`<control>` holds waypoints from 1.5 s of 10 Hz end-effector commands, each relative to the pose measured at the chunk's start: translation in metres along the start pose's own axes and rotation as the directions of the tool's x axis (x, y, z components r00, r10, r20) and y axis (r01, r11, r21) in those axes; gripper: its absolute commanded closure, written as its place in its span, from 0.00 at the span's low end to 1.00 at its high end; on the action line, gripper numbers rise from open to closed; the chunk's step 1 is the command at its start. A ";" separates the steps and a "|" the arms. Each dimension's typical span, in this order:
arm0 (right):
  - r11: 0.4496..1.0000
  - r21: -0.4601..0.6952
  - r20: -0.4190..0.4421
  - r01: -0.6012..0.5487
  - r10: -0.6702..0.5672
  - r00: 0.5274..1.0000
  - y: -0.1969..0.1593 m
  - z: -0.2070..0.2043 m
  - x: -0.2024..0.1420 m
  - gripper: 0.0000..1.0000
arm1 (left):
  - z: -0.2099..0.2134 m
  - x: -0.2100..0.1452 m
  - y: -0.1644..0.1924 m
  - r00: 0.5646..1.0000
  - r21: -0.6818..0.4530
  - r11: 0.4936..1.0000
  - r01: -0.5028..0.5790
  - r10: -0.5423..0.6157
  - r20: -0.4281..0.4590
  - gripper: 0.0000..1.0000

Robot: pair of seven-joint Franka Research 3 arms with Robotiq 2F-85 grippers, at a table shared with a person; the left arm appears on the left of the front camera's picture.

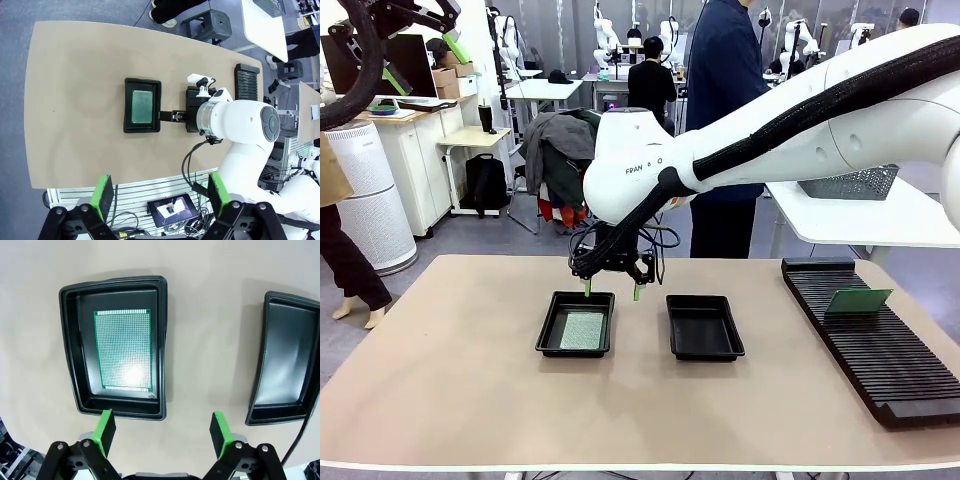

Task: Inspect and transfer BCBs to ESD trays.
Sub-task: Pick up the Blank PCB from the PCB Rack and place it in the left ESD tray, then pick up the ESD tray and place it on the left side of the table.

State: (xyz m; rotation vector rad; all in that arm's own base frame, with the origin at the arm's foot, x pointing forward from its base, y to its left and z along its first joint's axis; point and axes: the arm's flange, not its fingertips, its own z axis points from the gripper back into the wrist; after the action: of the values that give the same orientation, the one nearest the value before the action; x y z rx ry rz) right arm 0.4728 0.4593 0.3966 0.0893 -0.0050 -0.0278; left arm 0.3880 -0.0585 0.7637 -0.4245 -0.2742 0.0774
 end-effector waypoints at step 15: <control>1.000 0.003 0.003 -0.002 0.002 1.000 0.001 -0.001 -0.001 0.00 | 0.000 0.000 0.001 1.000 -0.003 1.000 -0.004 0.004 0.001 0.00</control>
State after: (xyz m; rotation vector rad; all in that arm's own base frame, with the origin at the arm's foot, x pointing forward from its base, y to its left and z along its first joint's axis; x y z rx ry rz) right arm 0.4722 0.4607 0.3959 0.0907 -0.0024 -0.0249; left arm 0.3880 -0.0585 0.7637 -0.4245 -0.2742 0.0773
